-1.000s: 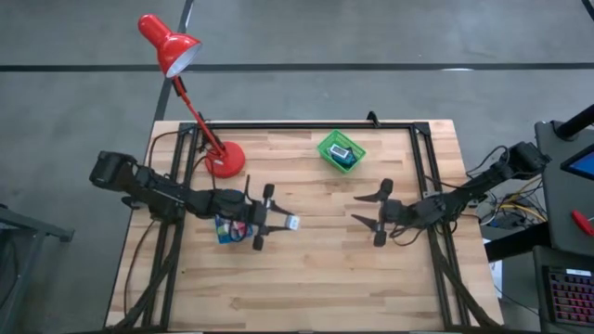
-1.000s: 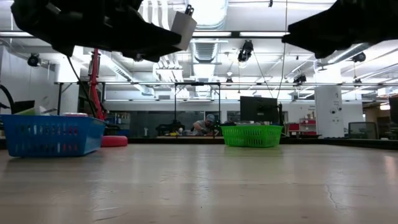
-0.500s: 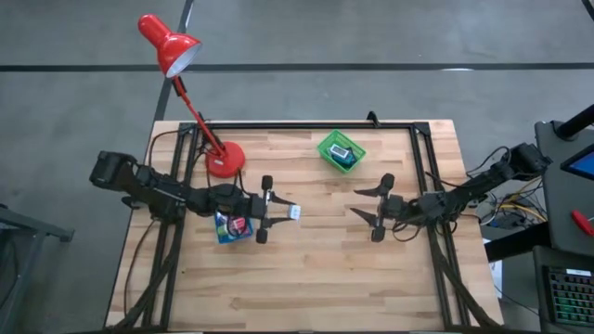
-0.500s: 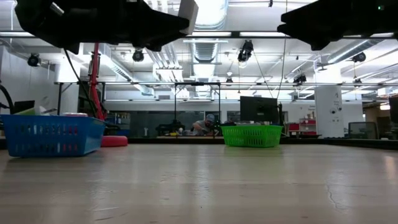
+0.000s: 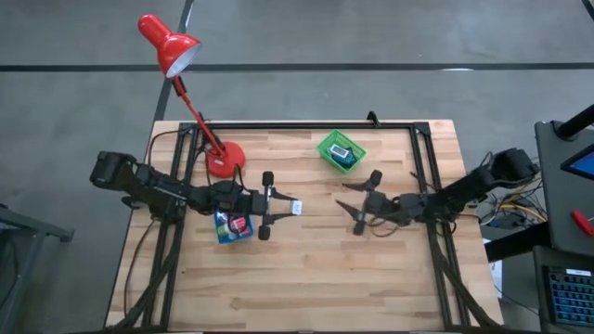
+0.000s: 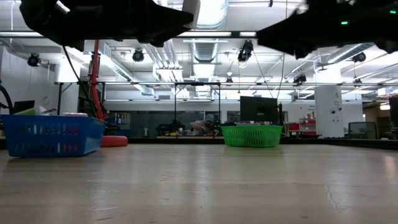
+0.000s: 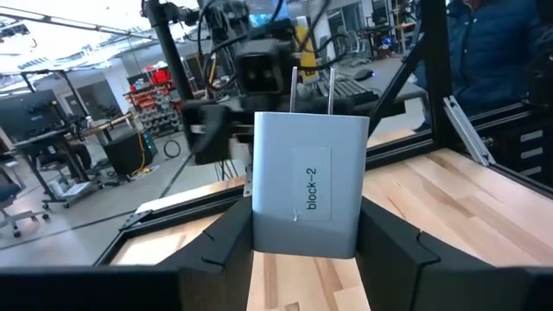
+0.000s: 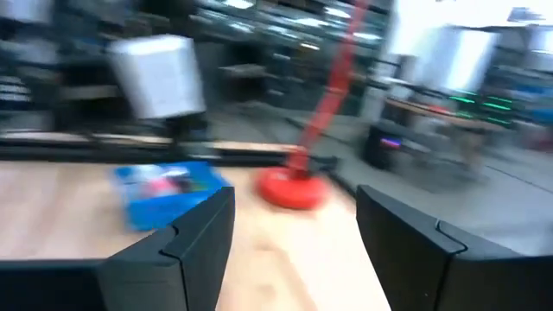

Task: Pick & Place Office items
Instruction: Put the white charger adapter into the blue basket

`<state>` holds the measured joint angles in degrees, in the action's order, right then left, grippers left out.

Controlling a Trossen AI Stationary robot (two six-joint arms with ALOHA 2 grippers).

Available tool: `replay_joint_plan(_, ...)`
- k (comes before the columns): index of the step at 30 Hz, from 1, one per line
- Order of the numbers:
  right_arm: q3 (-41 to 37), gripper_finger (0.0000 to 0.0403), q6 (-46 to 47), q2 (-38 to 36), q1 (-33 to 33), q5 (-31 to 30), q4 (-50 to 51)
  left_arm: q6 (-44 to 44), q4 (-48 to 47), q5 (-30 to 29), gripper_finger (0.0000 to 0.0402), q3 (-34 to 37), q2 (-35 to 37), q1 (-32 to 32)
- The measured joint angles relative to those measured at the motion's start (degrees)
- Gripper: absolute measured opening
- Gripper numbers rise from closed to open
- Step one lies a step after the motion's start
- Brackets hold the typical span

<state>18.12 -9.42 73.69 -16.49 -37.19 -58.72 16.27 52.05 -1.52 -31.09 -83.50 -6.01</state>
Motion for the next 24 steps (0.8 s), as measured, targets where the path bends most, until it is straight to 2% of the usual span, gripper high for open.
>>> replay_joint_plan(4,6.2,0.0248,-5.7,6.7,1.7,-12.7,0.2,0.3,-0.2,0.0,0.0157,0.0,0.0,0.2)
replay_joint_plan(7,10.1,0.0244,-9.9,10.6,0.6,-16.8,1.9,0.2,-0.4,0.0,0.0157,0.3,0.0,0.3)
replay_joint_plan(10,14.2,0.0236,-9.6,13.1,-0.3,-15.9,3.9,0.5,-0.7,0.0,0.0157,0.3,0.0,0.3)
replay_joint_plan(13,18.8,0.0240,-9.6,14.4,-1.1,-16.6,10.3,1.0,-1.8,0.0,0.0157,0.3,0.1,0.3)
replay_joint_plan(21,31.2,0.0316,2.9,14.2,-2.0,-16.2,42.6,1.1,-2.1,0.2,0.0157,0.3,0.1,0.3)
replay_joint_plan(24,33.6,0.0341,6.3,13.5,-2.7,-12.0,47.6,1.1,-2.1,0.3,0.0157,0.3,0.1,0.3)
